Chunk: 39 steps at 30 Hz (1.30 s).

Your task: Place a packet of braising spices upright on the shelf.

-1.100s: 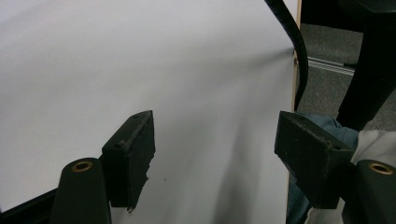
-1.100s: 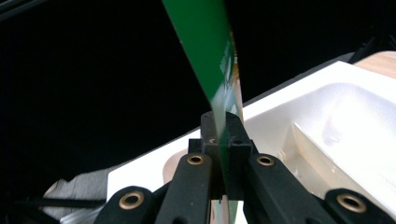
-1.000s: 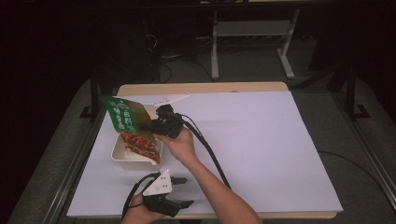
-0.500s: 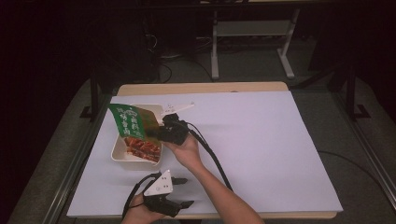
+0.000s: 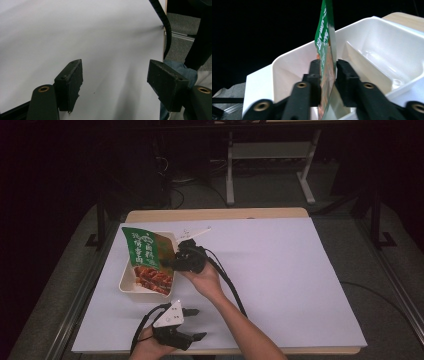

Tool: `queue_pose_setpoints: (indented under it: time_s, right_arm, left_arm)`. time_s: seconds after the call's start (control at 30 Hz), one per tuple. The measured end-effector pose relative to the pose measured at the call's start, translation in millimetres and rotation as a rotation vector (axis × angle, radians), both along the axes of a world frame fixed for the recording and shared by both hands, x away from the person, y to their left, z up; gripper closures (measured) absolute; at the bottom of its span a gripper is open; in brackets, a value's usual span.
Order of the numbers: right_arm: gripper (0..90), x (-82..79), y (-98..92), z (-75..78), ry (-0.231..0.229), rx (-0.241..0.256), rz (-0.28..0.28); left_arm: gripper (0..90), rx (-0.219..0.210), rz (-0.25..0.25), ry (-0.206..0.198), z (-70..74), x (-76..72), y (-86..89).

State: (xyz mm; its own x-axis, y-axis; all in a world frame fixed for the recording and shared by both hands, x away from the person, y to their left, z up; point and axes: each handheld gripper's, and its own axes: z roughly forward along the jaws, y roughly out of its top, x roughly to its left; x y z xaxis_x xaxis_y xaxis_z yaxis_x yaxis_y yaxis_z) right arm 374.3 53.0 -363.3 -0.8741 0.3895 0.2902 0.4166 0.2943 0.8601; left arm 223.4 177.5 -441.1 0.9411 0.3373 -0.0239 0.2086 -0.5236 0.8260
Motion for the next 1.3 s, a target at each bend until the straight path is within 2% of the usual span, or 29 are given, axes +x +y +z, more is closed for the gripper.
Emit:
queue_pose_setpoints:
  time_s: [0.23,0.4,0.53,0.7,1.3]
  right_arm:
    - [58.9,-4.3,-8.2,6.5,0.0,-0.001,0.002]
    - [54.1,-9.2,-16.9,12.0,-0.019,-0.017,0.009]
    - [50.9,-12.7,-26.4,16.4,-0.012,-0.008,0.014]
    - [47.7,-17.3,-37.1,20.6,-0.028,-0.036,0.014]
    - [39.2,-21.8,-73.2,20.9,-0.024,-0.037,0.002]
  left_arm:
    - [27.3,-0.009,0.017,-0.005,1.1,0.9,3.3]
    - [26.3,-0.005,0.028,-0.005,1.3,2.2,4.5]
    - [25.9,-0.008,0.039,-0.004,1.3,3.0,6.2]
    - [25.5,-0.005,0.044,-0.005,1.1,4.3,7.8]
    - [25.0,-0.015,0.069,0.005,3.0,6.2,13.2]
